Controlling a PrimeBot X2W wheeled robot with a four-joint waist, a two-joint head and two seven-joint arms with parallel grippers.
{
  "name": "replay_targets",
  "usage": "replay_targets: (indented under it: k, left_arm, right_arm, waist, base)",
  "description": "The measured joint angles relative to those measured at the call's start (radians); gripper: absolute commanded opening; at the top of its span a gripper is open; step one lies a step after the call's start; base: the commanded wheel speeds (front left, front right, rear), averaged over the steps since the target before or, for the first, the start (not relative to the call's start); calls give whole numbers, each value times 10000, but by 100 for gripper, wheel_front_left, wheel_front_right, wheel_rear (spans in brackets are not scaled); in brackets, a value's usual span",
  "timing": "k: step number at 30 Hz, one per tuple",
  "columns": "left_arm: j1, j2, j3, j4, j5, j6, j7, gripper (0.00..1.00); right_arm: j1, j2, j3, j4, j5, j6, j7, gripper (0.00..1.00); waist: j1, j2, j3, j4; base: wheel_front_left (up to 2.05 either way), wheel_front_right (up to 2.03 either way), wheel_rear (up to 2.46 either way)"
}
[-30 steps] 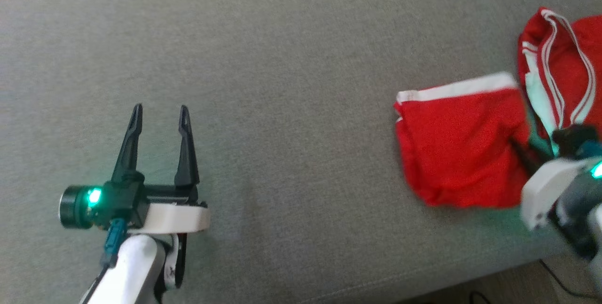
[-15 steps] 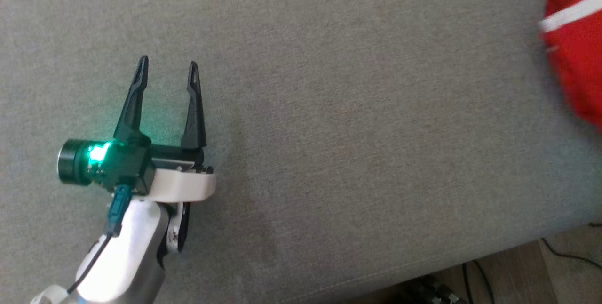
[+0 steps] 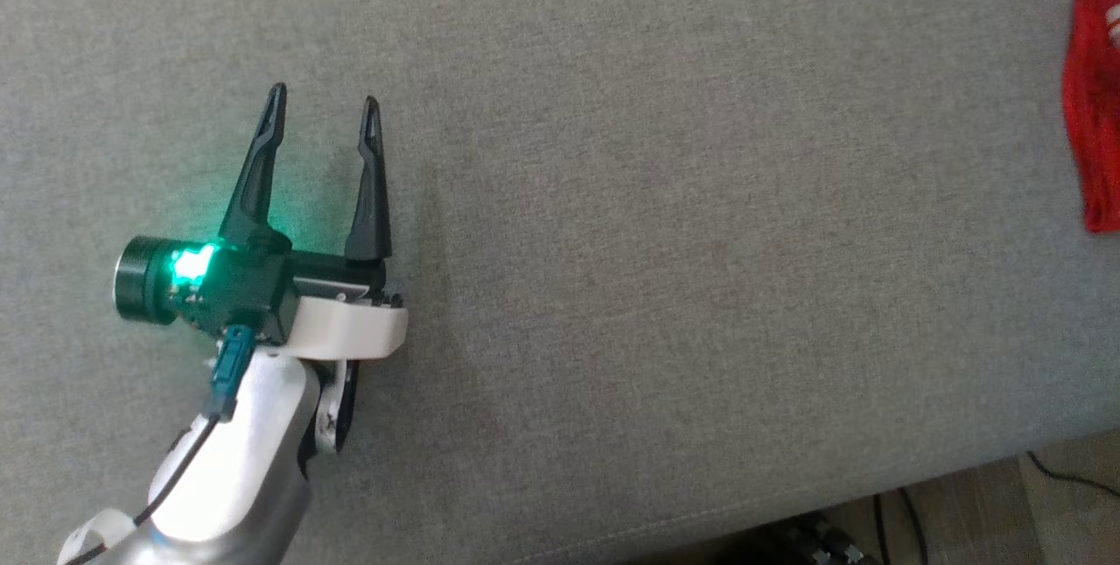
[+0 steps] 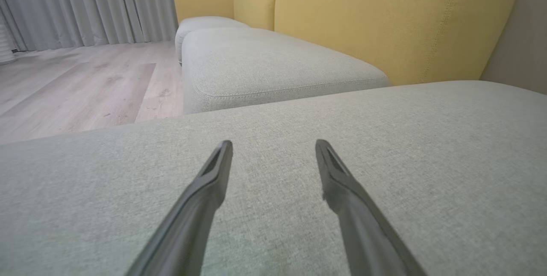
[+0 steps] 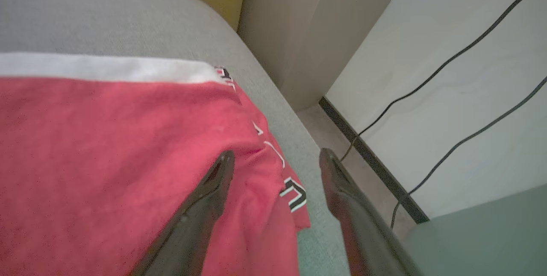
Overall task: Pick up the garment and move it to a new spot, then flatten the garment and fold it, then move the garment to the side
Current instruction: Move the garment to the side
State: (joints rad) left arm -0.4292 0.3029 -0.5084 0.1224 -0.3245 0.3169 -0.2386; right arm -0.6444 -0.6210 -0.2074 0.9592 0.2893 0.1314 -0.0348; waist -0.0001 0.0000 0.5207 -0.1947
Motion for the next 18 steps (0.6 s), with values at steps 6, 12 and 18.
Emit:
replay_targets:
  k: [6, 12, 18]
  left_arm:
    - [200, -23, 73, 130, -180, 4, -17, 100]
    - [1027, -8, 215, 355, -395, 71, -50, 100]
    - [1527, 12, 249, 520, -663, 188, -2, 100]
  right_arm:
    - [260, 516, -117, -815, -301, 0, -1020, 100]
    - [1627, 1701, -153, -3730, -911, 0, -1099, 100]
    - [3605, 3375, 65, -7714, -1250, 0, 92, 100]
  waist:
    - [0, 0, -554, 16]
    - [-1, 0, -1398, 94]
    - [-2, 0, -2236, 348]
  base:
    - [0, 0, 0]
    - [0, 0, 0]
    - [0, 0, 0]
